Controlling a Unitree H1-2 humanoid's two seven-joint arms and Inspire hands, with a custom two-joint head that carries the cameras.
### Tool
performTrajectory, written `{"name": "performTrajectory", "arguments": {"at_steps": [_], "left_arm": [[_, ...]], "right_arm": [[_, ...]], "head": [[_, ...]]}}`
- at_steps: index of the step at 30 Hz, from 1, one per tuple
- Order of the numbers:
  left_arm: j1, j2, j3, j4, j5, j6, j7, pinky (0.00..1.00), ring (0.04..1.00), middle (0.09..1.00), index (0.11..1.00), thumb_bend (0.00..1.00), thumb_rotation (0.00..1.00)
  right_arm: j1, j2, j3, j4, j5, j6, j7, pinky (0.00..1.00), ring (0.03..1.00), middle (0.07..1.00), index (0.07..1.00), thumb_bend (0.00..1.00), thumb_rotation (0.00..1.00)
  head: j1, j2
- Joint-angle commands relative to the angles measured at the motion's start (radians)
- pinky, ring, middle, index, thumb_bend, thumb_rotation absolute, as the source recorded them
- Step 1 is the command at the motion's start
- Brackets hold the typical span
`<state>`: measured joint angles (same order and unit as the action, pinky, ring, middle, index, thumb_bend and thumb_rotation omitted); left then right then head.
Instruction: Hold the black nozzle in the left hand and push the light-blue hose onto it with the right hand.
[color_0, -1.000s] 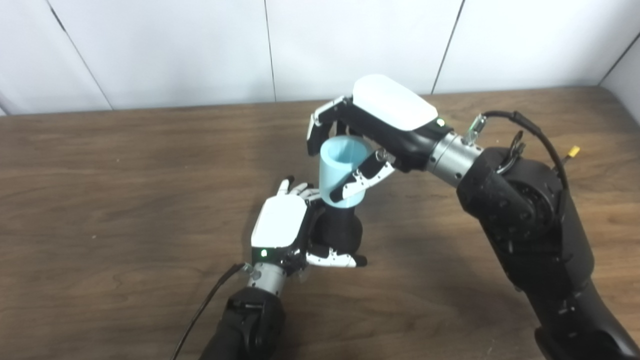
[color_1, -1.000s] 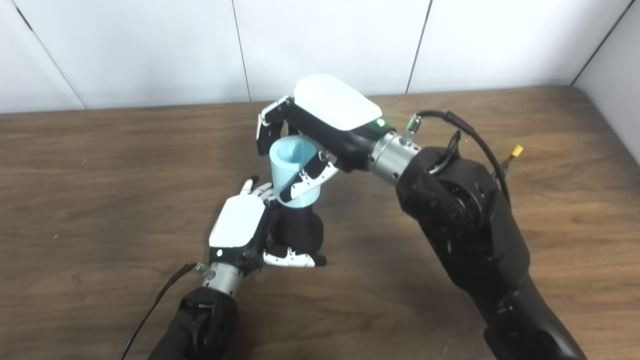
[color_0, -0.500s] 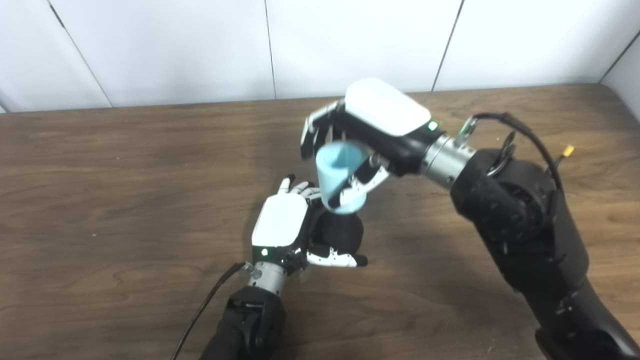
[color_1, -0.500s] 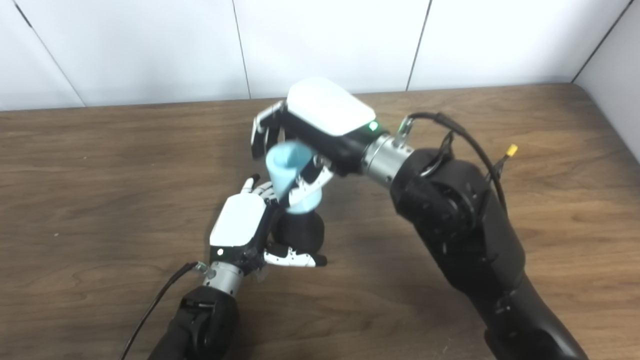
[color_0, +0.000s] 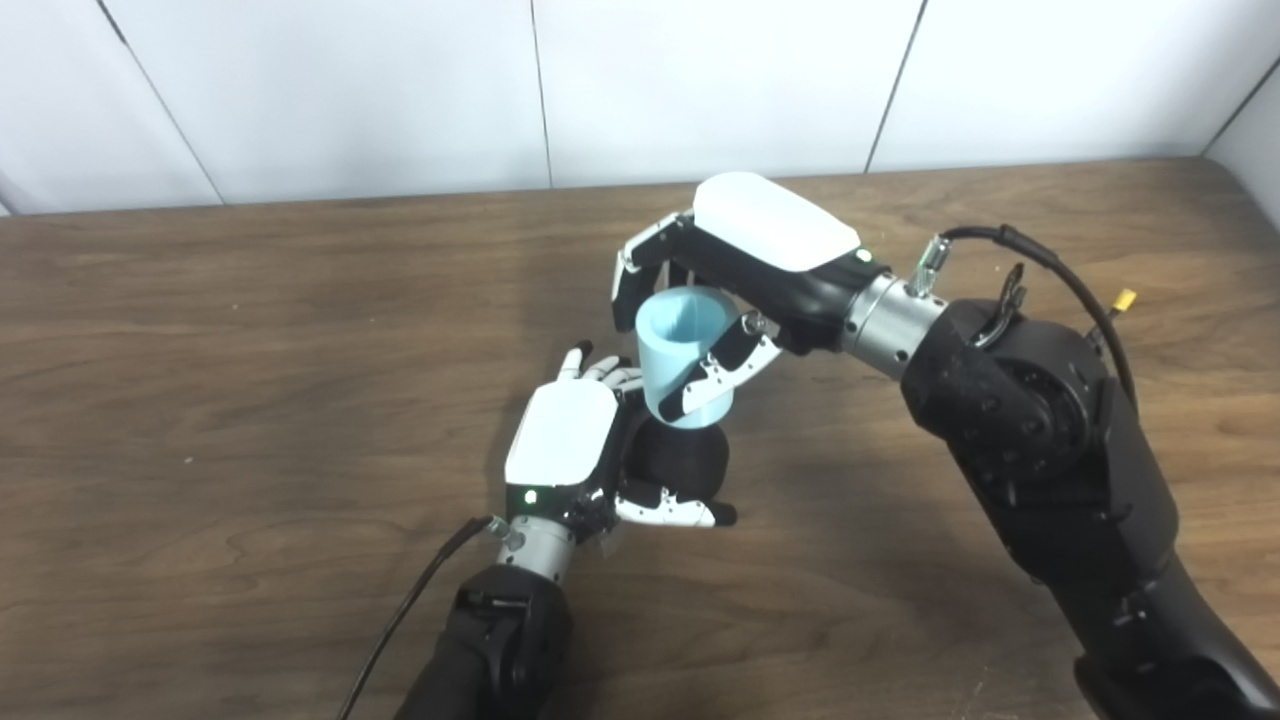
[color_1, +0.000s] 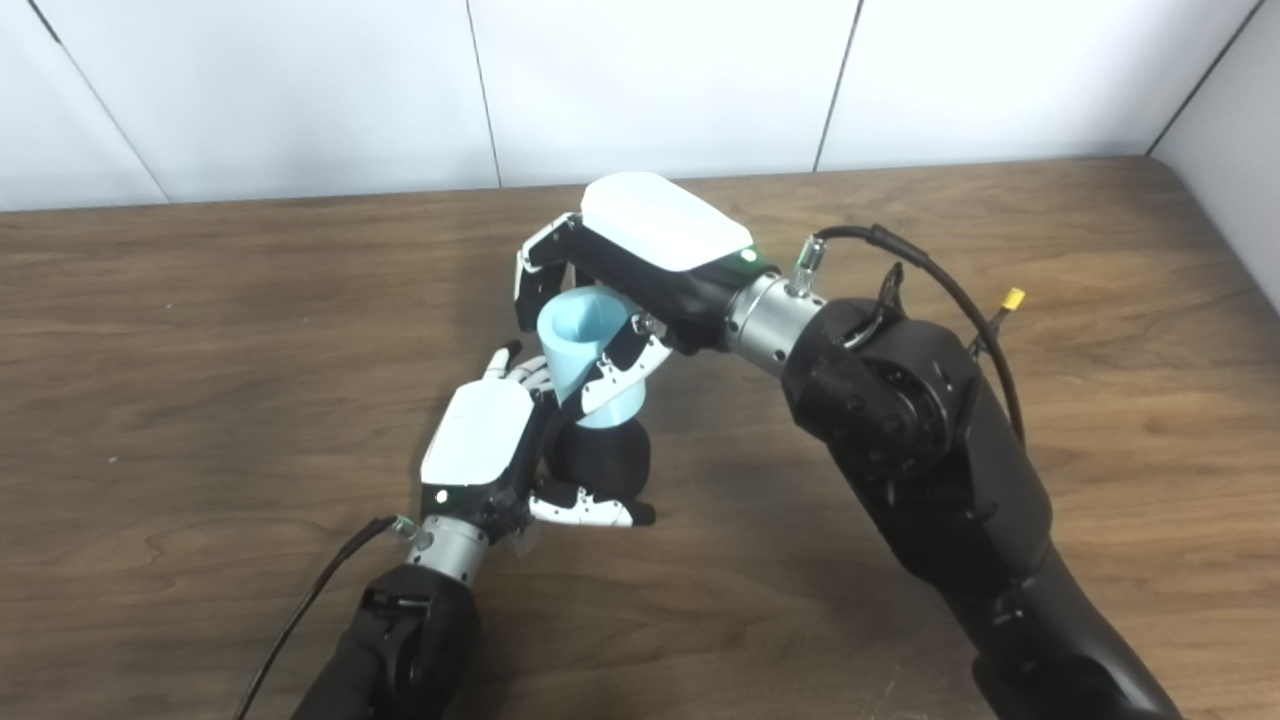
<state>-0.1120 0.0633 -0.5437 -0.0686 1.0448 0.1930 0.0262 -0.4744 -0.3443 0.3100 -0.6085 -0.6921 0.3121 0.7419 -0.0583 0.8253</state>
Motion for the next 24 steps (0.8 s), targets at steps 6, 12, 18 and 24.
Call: {"name": "performTrajectory", "arguments": {"at_steps": [6, 12, 18, 24], "left_arm": [[0.002, -0.009, -0.008, -0.018, 0.010, 0.002, -0.018, 1.00, 0.870, 0.761, 0.484, 0.52, 0.05], [0.002, -0.007, -0.009, -0.016, 0.012, -0.003, -0.013, 1.00, 0.865, 0.759, 0.484, 0.52, 0.05], [-0.001, -0.007, -0.010, -0.017, 0.016, 0.006, -0.030, 1.00, 0.869, 0.756, 0.483, 0.52, 0.05], [-0.003, -0.006, -0.009, -0.013, 0.011, -0.001, -0.019, 1.00, 0.862, 0.754, 0.484, 0.52, 0.05]], "right_arm": [[0.005, -0.013, -0.004, -0.008, 0.002, 0.000, -0.002, 0.28, 0.405, 0.526, 0.520, 0.49, 0.00], [-0.007, -0.027, 0.000, 0.000, 0.009, -0.049, -0.019, 0.47, 0.550, 0.618, 0.625, 0.81, 0.18], [-0.032, -0.042, 0.005, -0.028, -0.024, -0.036, 0.034, 0.66, 0.761, 0.795, 0.792, 0.97, 0.38], [-0.041, -0.041, -0.013, -0.052, -0.042, -0.003, 0.081, 0.75, 0.889, 0.913, 0.915, 0.94, 0.51]], "head": [[0.000, 0.002], [-0.001, 0.001], [-0.001, 0.001], [0.000, 0.001]]}}
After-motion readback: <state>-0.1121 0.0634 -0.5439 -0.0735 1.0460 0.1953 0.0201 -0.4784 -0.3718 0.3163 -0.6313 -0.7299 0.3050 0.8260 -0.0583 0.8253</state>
